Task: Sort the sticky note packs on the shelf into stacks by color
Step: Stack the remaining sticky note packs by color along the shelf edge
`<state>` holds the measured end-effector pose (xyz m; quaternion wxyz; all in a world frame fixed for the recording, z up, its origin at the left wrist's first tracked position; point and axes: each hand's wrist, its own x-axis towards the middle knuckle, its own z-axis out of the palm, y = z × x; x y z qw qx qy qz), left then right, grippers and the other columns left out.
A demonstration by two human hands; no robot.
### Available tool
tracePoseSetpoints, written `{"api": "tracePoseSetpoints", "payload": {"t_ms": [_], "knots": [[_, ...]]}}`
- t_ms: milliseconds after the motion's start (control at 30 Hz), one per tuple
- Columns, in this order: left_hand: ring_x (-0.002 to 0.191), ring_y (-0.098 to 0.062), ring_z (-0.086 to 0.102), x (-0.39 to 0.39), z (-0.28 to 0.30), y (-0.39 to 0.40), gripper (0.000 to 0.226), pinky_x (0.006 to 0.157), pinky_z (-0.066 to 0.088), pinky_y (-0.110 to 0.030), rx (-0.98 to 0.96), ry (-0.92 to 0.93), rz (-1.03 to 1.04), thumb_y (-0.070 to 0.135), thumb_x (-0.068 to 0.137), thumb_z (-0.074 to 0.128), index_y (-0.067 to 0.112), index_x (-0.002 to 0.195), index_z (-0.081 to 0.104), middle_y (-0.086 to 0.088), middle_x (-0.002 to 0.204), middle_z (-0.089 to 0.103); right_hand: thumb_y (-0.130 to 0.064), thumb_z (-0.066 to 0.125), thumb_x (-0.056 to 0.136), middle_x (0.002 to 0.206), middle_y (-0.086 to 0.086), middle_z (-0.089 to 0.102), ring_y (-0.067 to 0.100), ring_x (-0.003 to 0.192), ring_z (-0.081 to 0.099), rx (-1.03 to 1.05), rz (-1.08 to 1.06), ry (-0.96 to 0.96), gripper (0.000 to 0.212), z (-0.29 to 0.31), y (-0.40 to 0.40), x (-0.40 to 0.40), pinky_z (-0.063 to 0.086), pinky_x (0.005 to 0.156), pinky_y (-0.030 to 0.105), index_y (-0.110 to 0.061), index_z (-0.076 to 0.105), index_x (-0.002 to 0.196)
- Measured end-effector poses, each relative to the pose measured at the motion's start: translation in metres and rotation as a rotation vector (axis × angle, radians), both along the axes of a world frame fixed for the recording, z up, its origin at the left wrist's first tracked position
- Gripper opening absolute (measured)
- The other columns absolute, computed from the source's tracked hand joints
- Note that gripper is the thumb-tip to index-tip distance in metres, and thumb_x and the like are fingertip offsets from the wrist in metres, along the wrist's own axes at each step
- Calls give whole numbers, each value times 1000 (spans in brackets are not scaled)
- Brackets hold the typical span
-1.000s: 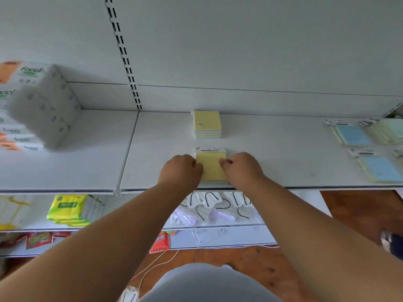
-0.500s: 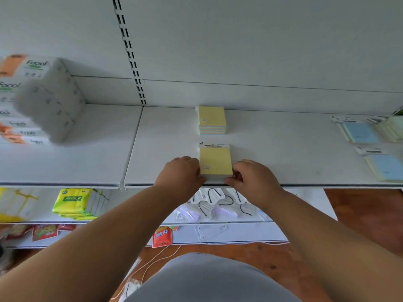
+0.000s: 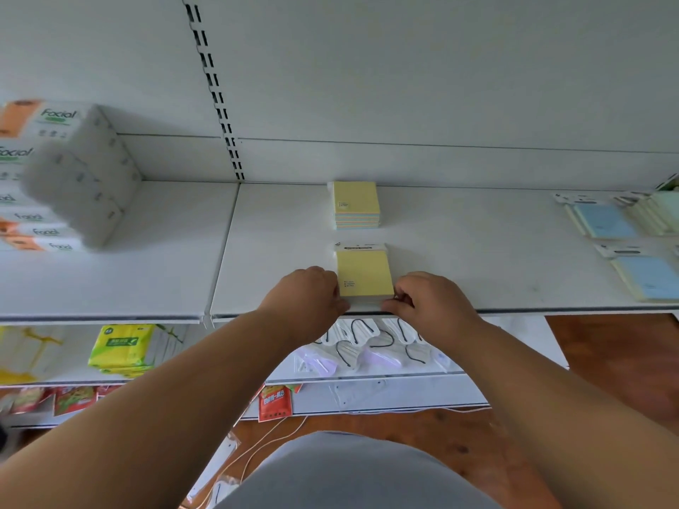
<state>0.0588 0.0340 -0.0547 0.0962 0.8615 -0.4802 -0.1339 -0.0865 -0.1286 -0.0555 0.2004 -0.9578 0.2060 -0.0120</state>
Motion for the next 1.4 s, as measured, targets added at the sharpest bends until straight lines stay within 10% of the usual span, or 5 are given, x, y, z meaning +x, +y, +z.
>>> {"api": "tracePoseSetpoints", "payload": {"t_ms": [467, 700, 1400], "knots": [[97, -21, 58, 14, 13, 9, 13, 84, 49, -31, 95, 107, -49, 29, 86, 54, 22, 94, 61, 1, 99, 60, -42, 58, 88, 74, -3, 56, 14, 69, 53, 16, 54, -21, 30, 7, -7, -14, 46, 63, 33, -15, 59, 75], [76, -19, 71, 17, 15, -11, 19, 78, 58, -36, -238, 558, 474, 27, 90, 60, 16, 104, 64, 1, 78, 74, -30, 63, 91, 83, -2, 72, 17, 80, 67, 429, -370, -173, 16, 9, -10, 24, 54, 76, 32, -18, 73, 88], [64, -25, 64, 6, 13, -16, 26, 63, 54, -31, -187, 362, 393, 17, 85, 50, 8, 72, 71, -6, 68, 71, -27, 67, 87, 75, 14, 73, 32, 75, 70, 447, -424, -146, 21, -2, -12, 33, 57, 77, 45, -10, 76, 78]]}}
